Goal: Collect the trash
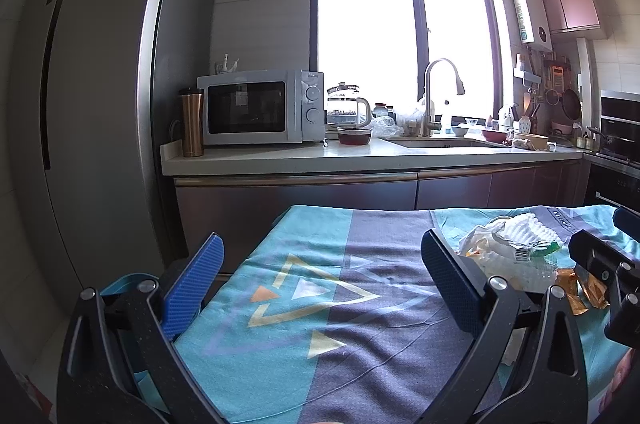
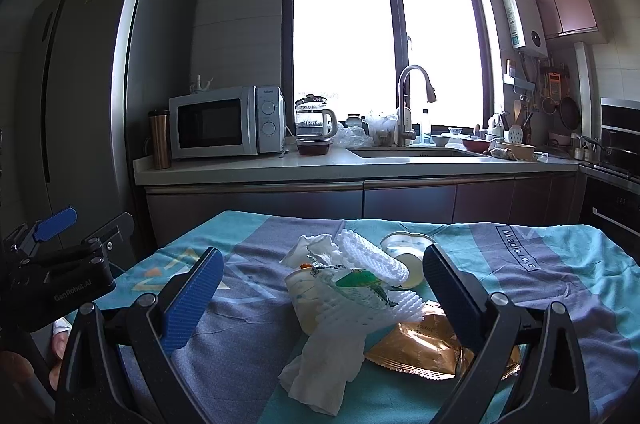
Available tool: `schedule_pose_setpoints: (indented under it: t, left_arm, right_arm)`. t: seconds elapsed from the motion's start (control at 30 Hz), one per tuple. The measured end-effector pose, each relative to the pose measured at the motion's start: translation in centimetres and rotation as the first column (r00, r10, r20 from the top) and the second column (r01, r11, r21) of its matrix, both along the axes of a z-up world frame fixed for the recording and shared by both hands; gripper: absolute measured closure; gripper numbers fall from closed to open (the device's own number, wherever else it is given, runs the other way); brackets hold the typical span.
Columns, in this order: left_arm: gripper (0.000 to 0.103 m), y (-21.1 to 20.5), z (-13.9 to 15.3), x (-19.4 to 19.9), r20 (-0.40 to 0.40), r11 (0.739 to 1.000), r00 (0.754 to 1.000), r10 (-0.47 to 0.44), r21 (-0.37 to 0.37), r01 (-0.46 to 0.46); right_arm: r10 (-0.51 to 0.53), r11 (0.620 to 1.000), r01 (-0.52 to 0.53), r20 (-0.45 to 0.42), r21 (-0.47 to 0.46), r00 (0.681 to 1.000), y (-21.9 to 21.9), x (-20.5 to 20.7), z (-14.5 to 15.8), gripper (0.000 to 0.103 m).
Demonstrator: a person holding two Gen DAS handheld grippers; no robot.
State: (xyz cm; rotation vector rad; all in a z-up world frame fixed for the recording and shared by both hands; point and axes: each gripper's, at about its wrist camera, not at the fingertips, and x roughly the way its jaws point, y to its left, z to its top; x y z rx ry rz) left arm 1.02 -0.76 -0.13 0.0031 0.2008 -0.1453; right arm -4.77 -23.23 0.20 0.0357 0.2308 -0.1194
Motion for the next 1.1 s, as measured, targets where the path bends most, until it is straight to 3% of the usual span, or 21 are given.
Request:
schedule_pose_setpoints:
  t: [1.1]
  left_arm:
    - [0.006, -0.54, 0.04, 0.02, 0.015, 1.0, 1.0, -0.007, 0.005, 0.007]
  right_arm:
    - [0.0, 1.0, 0.0, 0.007, 0.003, 1.0, 0.13, -0.08, -0.13, 0.006]
